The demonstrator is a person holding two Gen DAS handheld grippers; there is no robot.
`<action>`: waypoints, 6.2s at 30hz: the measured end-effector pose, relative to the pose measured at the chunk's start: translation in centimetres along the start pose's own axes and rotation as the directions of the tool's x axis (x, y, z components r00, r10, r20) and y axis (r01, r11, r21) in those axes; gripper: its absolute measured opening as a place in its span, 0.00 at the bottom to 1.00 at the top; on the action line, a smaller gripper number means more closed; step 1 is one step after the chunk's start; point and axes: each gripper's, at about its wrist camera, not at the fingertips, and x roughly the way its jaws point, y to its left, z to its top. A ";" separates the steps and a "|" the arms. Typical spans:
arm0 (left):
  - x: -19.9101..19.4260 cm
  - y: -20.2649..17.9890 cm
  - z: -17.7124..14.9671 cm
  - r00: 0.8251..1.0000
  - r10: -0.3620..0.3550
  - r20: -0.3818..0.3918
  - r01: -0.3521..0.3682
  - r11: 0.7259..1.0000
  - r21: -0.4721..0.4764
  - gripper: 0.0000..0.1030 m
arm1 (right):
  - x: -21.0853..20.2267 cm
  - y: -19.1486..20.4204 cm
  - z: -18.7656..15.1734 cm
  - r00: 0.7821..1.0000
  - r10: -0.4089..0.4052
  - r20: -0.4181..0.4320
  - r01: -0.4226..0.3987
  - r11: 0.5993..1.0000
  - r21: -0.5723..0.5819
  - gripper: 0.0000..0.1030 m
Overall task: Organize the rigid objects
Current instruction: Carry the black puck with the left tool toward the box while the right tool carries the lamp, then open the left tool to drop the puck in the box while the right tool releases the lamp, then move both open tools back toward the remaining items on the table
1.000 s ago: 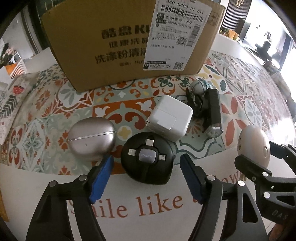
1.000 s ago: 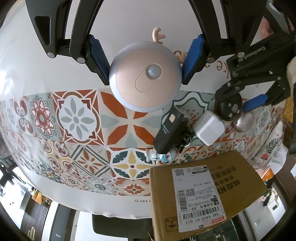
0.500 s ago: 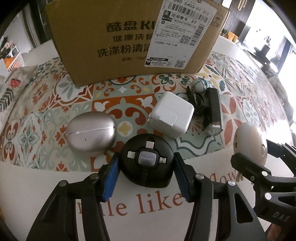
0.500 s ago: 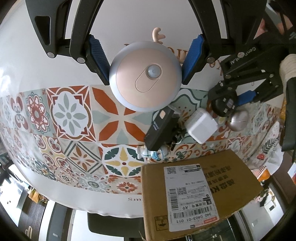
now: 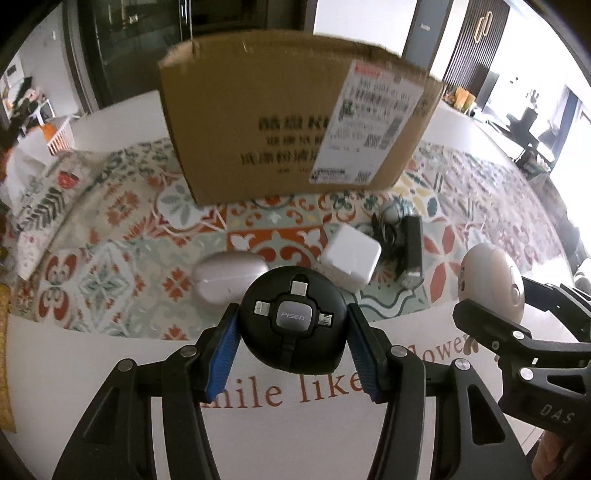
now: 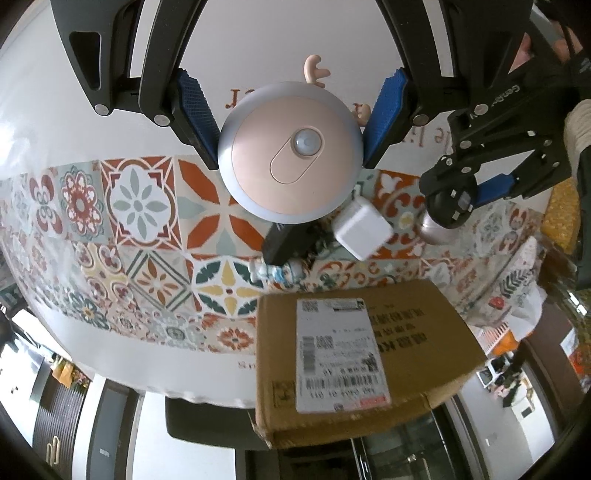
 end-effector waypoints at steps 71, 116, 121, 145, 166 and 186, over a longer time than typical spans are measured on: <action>-10.3 2.9 16.0 0.923 0.066 0.378 -0.091 0.995 0.049 0.54 | -7.4 4.1 16.3 0.929 0.067 0.364 -0.018 0.991 -0.135 0.73; -1.4 4.2 20.0 0.975 0.120 0.188 -0.134 0.989 0.060 0.77 | 4.2 2.2 20.6 0.992 0.101 0.070 -0.095 0.992 -0.081 0.75; -2.9 4.2 19.2 0.965 0.151 0.217 -0.164 0.985 0.046 0.85 | 2.1 2.5 19.6 0.990 0.060 0.126 -0.051 0.995 -0.080 0.75; -8.3 1.0 14.2 0.925 0.171 0.341 -0.191 0.981 0.028 1.00 | -5.7 1.0 13.0 0.956 -0.045 0.289 0.055 0.998 -0.024 0.75; -3.7 0.7 9.4 0.974 0.141 0.179 -0.150 0.988 0.038 1.00 | -1.8 0.3 8.1 0.989 -0.024 0.148 0.028 0.999 -0.024 0.75; 2.5 0.8 6.8 0.989 0.149 -0.004 -0.149 0.987 0.061 1.00 | 4.1 -0.5 5.3 0.999 0.001 -0.051 -0.001 1.000 0.008 0.74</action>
